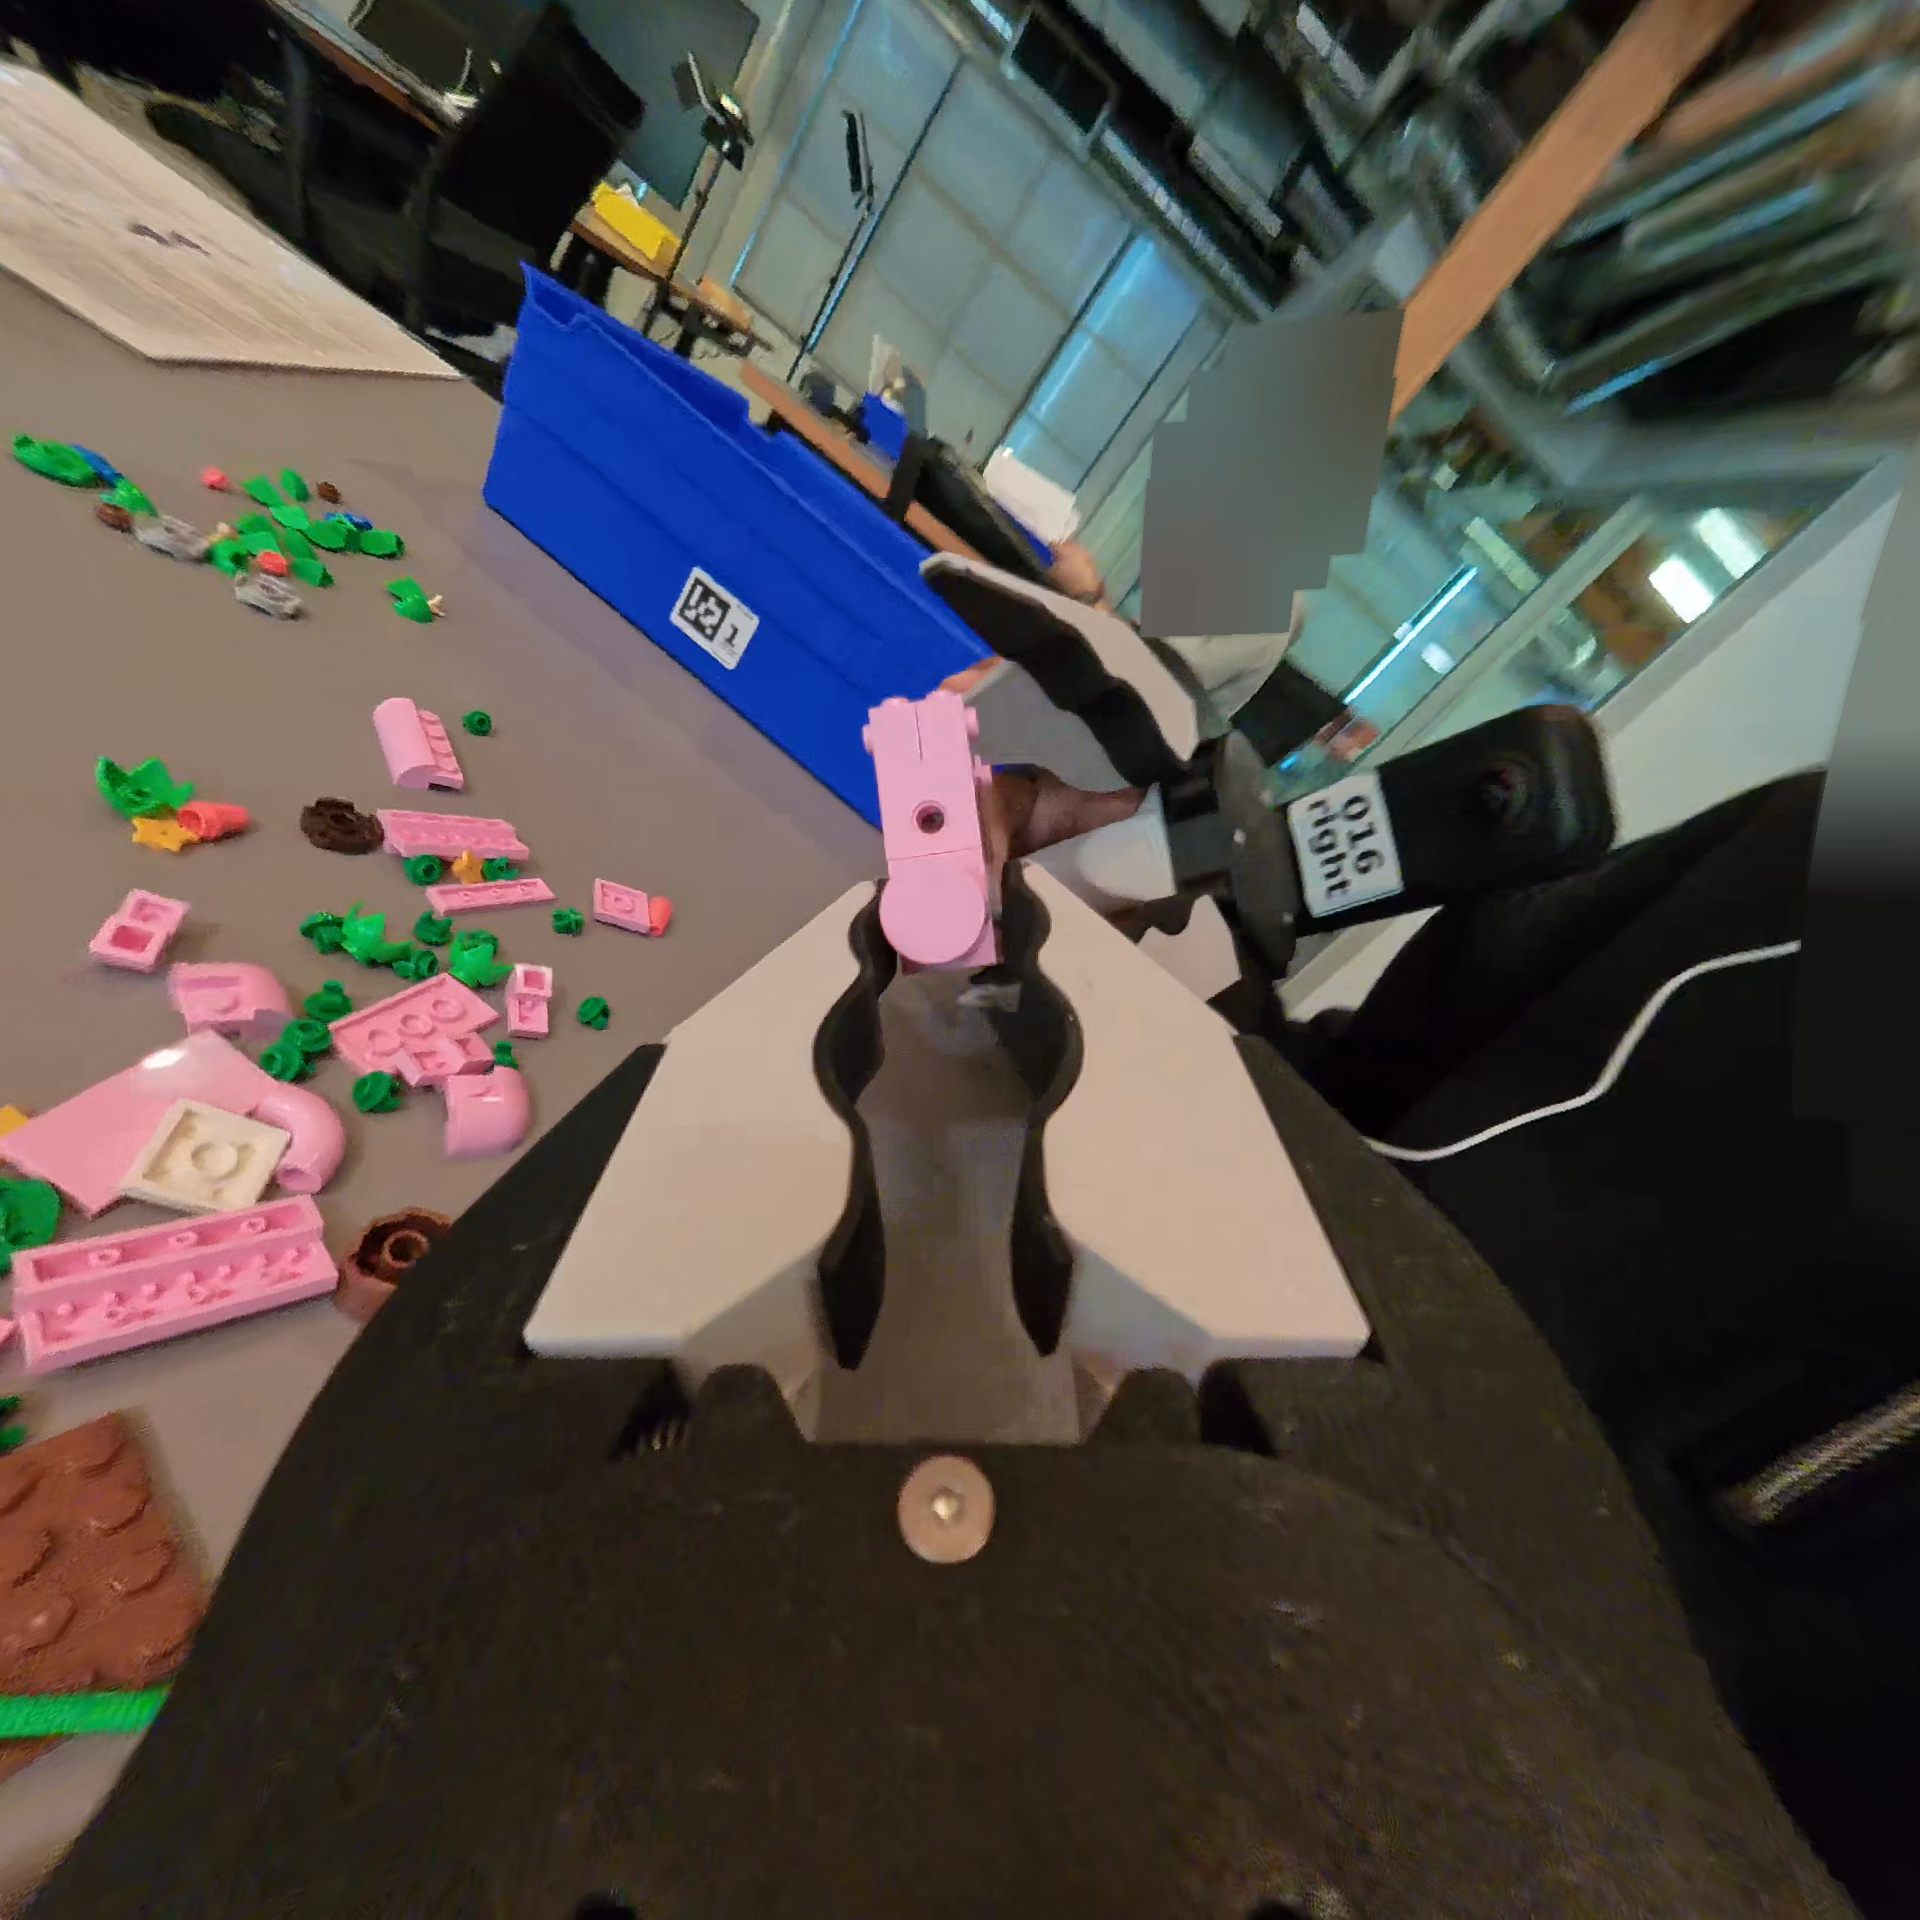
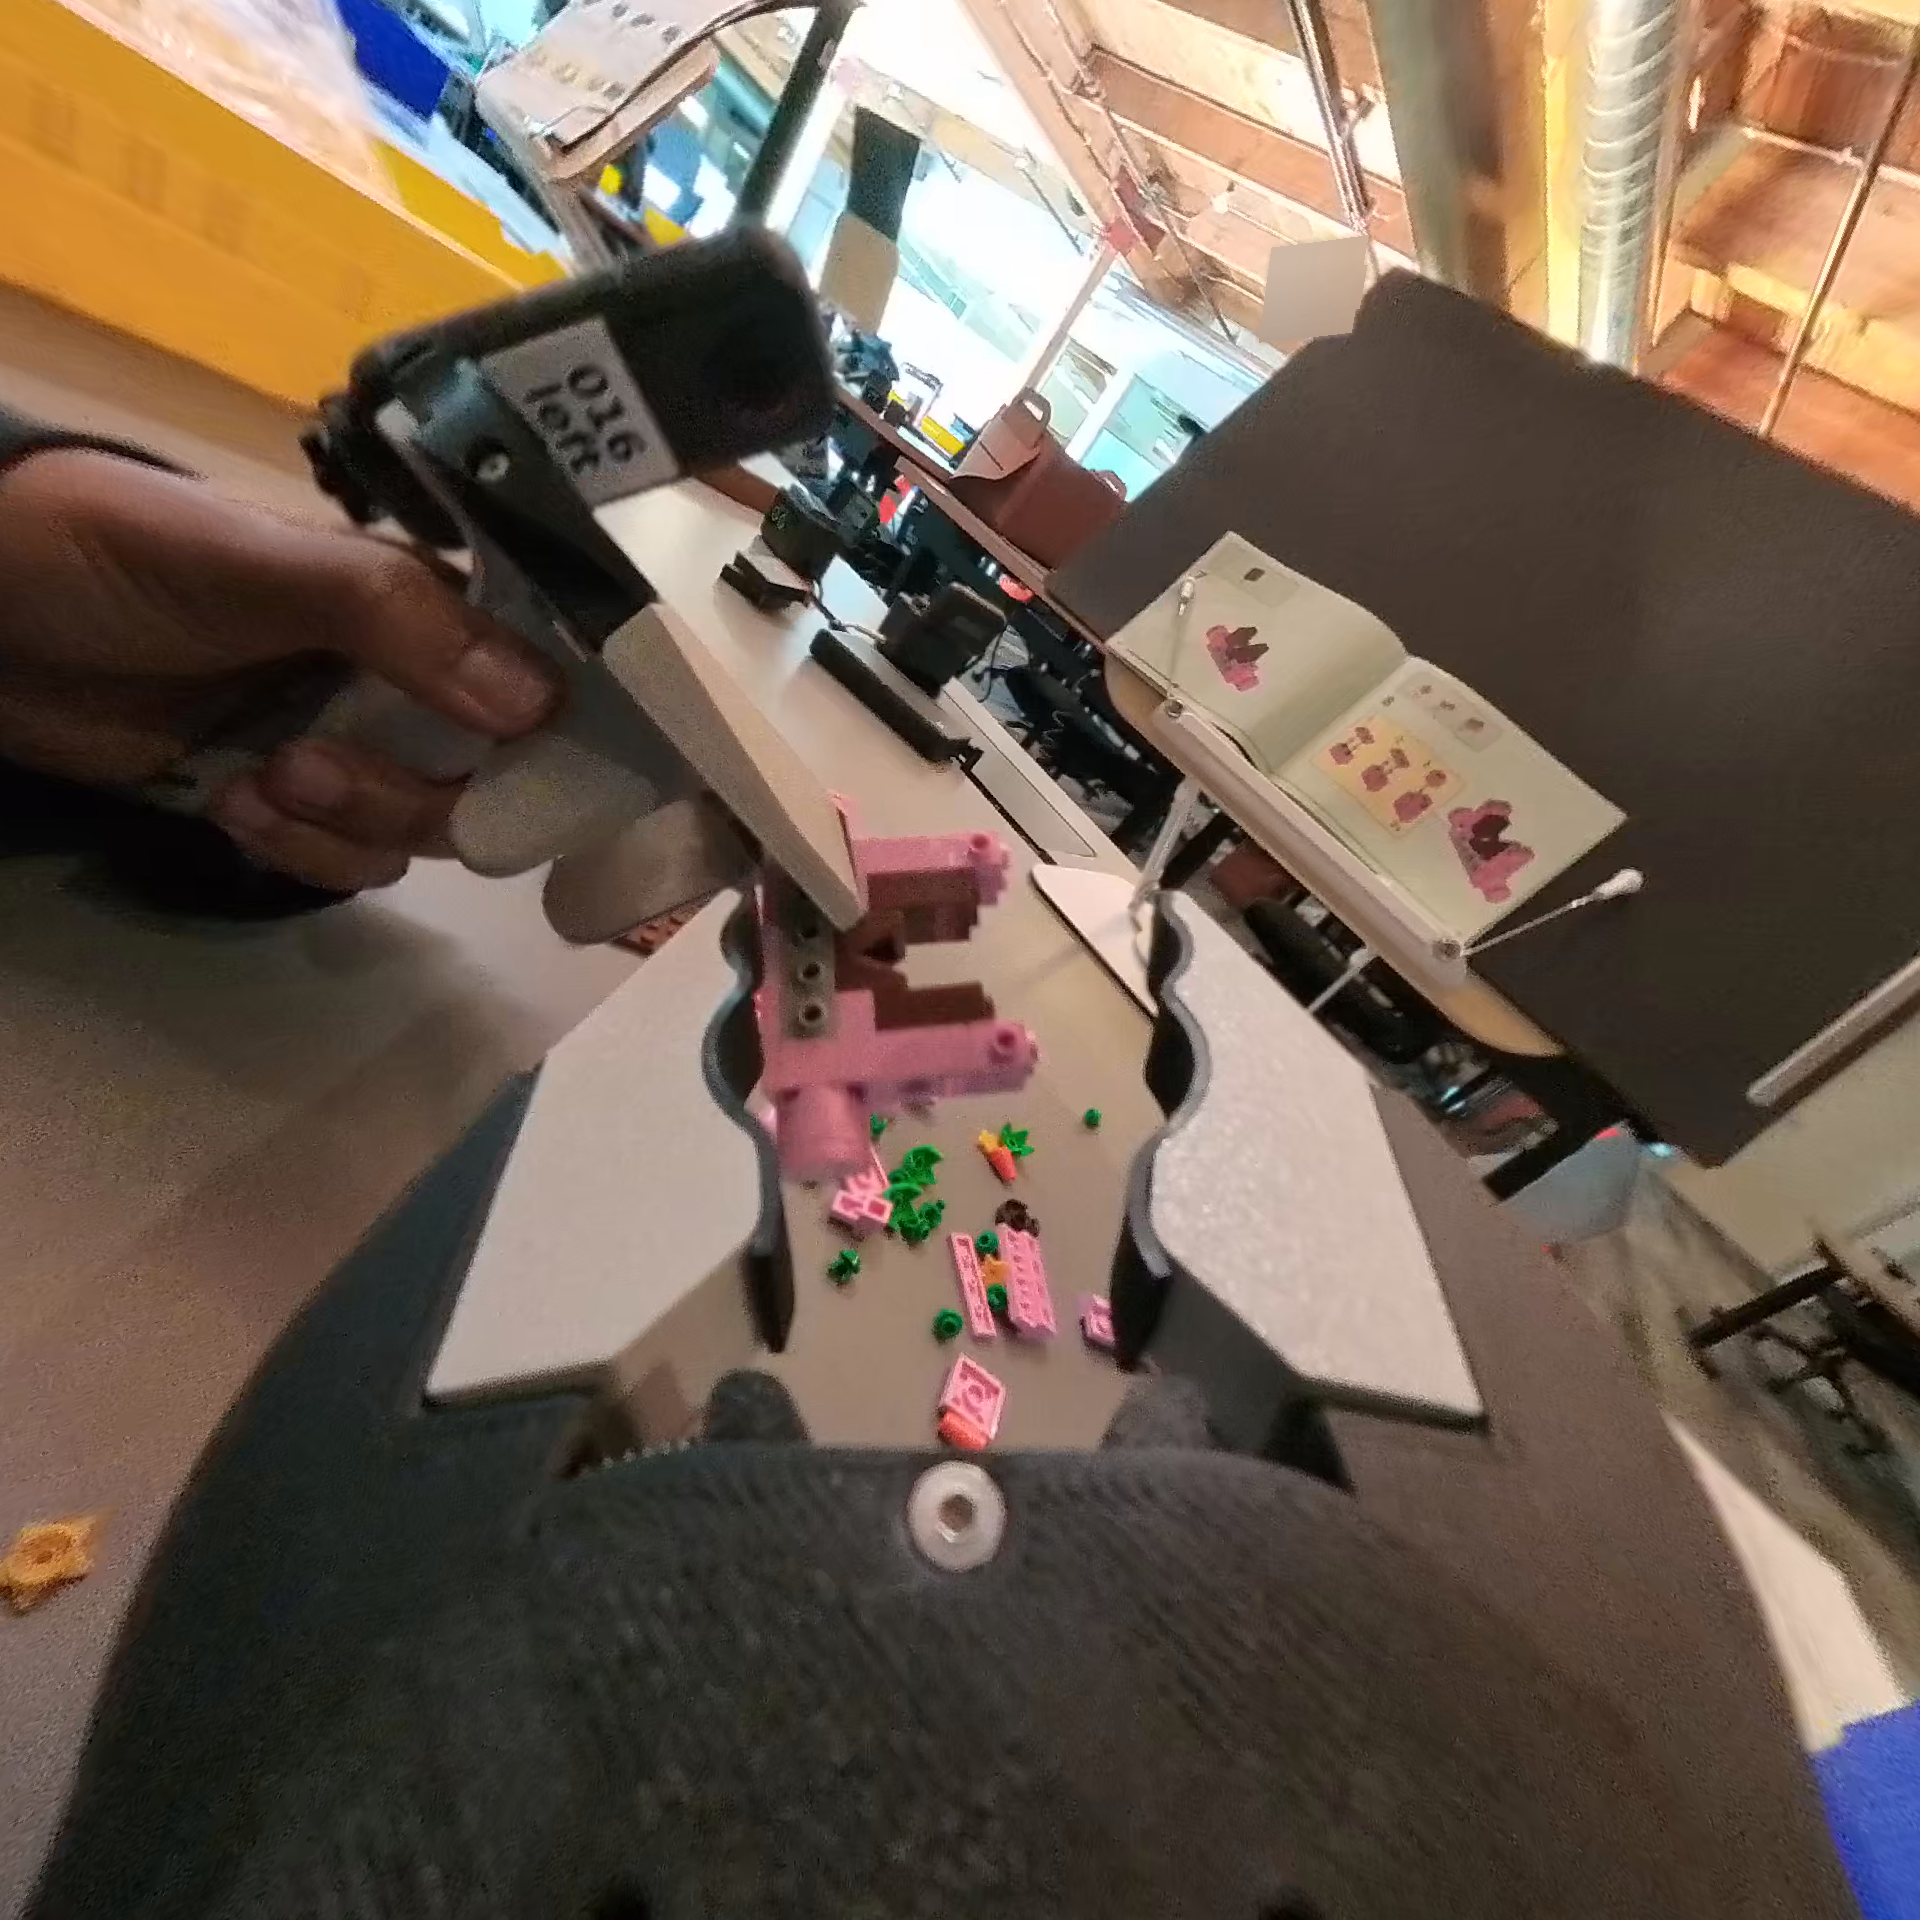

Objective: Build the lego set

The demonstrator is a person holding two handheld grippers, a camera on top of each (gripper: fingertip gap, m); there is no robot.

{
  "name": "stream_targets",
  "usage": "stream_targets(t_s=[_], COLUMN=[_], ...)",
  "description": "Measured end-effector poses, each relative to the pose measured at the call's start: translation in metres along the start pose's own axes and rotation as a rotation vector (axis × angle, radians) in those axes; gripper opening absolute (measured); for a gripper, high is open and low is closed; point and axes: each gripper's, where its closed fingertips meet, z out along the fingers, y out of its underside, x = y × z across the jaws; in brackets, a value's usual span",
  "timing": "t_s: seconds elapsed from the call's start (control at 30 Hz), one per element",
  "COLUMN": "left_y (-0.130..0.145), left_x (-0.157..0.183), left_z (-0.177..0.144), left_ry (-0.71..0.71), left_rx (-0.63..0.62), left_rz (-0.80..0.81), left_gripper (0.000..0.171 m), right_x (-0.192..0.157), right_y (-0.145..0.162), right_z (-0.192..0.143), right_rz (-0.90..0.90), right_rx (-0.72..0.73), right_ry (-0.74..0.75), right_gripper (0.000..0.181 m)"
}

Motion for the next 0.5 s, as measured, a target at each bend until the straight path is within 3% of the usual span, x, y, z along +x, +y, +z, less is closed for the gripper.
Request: stream_targets(t_s=[0.2, 0.5], left_y=[-0.012, -0.014], left_x=[-0.005, 0.007], left_z=[-0.01, -0.009], left_ry=[0.151, 0.268], left_rx=[0.105, 0.108], left_rz=[-0.242, -0.29], left_gripper=[0.018, 0.018], right_x=[0.005, -0.014], right_y=[0.009, 0.001], right_z=[-0.001, -0.004], right_rz=[0.188, 0.189], right_rx=[-0.014, 0.033], right_ry=[-0.069, -0.176], right_gripper=[0.08, 0.074])
